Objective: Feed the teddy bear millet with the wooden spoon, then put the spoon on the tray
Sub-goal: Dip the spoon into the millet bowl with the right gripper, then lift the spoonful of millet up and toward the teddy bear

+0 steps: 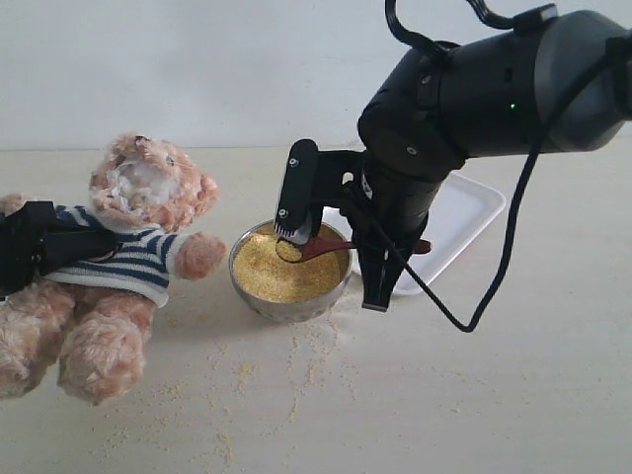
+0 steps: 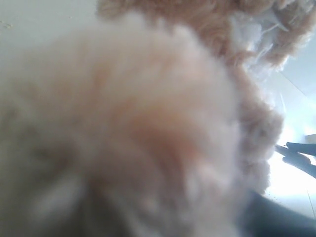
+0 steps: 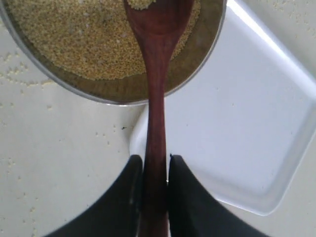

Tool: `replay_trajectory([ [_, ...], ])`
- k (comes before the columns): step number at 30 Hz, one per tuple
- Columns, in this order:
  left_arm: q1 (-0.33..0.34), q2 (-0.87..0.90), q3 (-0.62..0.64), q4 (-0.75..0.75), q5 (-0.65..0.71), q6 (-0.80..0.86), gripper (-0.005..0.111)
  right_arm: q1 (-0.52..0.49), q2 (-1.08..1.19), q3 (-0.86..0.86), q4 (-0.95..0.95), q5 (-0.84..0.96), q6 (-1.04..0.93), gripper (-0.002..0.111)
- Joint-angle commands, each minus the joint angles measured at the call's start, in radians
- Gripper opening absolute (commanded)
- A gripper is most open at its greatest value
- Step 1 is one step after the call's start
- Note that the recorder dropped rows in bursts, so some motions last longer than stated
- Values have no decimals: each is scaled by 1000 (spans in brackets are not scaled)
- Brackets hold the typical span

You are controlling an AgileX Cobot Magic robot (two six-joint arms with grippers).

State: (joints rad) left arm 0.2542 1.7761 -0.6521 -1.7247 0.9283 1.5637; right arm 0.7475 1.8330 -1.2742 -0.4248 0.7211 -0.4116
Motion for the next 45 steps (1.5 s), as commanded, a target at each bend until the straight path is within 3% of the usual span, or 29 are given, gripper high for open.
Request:
replay_trajectory([
  [1, 3, -13, -1, -20, 31, 8, 5, -5, -7, -7, 3, 7, -31, 0],
  [10, 3, -13, -1, -20, 31, 5, 5, 1, -25, -22, 30, -4, 5, 0],
  [25, 3, -13, 32, -20, 39, -268, 5, -39, -31, -52, 70, 31, -25, 0],
  [33, 3, -15, 142, -20, 53, -357, 5, -120, -67, -52, 307, 32, -199, 0],
  [39, 3, -15, 146, -20, 204, -452, 5, -120, -78, -52, 393, 32, -252, 0],
  [45, 3, -15, 162, -20, 128, -381, 5, -120, -78, -55, 392, 37, -252, 0],
])
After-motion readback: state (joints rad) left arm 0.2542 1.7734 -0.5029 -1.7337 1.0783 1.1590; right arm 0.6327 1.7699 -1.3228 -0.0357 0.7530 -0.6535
